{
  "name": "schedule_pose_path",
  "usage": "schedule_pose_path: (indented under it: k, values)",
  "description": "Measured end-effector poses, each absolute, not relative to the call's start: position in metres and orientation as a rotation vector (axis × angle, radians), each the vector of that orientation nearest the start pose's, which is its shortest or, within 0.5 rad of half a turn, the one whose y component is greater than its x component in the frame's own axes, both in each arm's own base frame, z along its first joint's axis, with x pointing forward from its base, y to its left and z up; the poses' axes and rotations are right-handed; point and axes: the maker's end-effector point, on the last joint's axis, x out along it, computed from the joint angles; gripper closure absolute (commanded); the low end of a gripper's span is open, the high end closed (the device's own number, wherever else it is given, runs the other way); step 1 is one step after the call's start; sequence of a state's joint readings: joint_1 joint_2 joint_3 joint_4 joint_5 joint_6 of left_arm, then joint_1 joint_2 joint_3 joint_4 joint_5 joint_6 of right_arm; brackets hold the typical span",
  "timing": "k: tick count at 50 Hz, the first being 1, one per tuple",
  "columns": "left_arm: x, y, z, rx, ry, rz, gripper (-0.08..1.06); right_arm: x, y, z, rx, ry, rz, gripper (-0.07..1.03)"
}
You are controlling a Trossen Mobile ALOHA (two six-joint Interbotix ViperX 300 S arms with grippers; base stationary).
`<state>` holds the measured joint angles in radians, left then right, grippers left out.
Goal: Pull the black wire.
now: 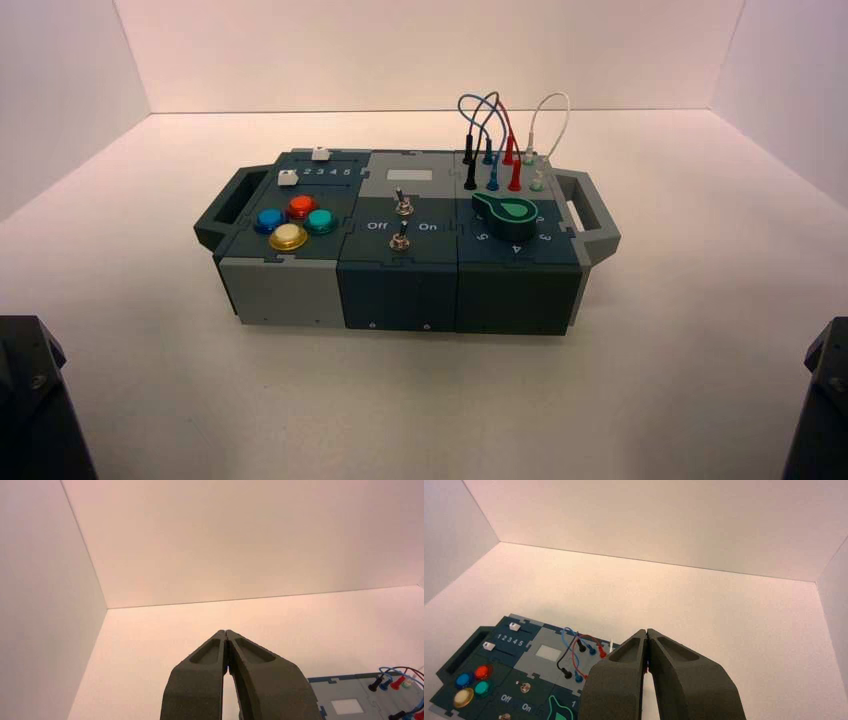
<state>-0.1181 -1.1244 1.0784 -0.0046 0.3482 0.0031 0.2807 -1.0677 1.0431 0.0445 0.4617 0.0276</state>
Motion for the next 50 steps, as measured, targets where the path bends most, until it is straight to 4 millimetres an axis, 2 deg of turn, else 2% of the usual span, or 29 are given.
schedule_pose_path:
  k: [14, 24, 31, 39, 50]
  values:
    - [0.222, -0.027, 0.271, 0.016, 0.302, -0.119, 1.01, 0.216, 0.066, 0.255, 0.010, 0.448, 0.281, 0.98]
    - [0.222, -0.027, 0.270, 0.018, 0.305, -0.119, 1.01, 0.216, 0.069, 0.247, 0.044, 0.480, 0.288, 0.98]
    - [0.223, -0.026, 0.265, 0.018, 0.333, -0.117, 1.01, 0.216, 0.073, 0.234, 0.060, 0.550, 0.296, 0.98]
    - [0.225, -0.030, 0.256, 0.012, 0.379, -0.129, 1.01, 0.215, 0.084, 0.216, 0.059, 0.651, 0.330, 0.98]
    - [0.227, -0.051, 0.235, 0.029, 0.478, -0.214, 1.01, 0.210, 0.110, 0.195, 0.001, 0.768, 0.425, 0.98]
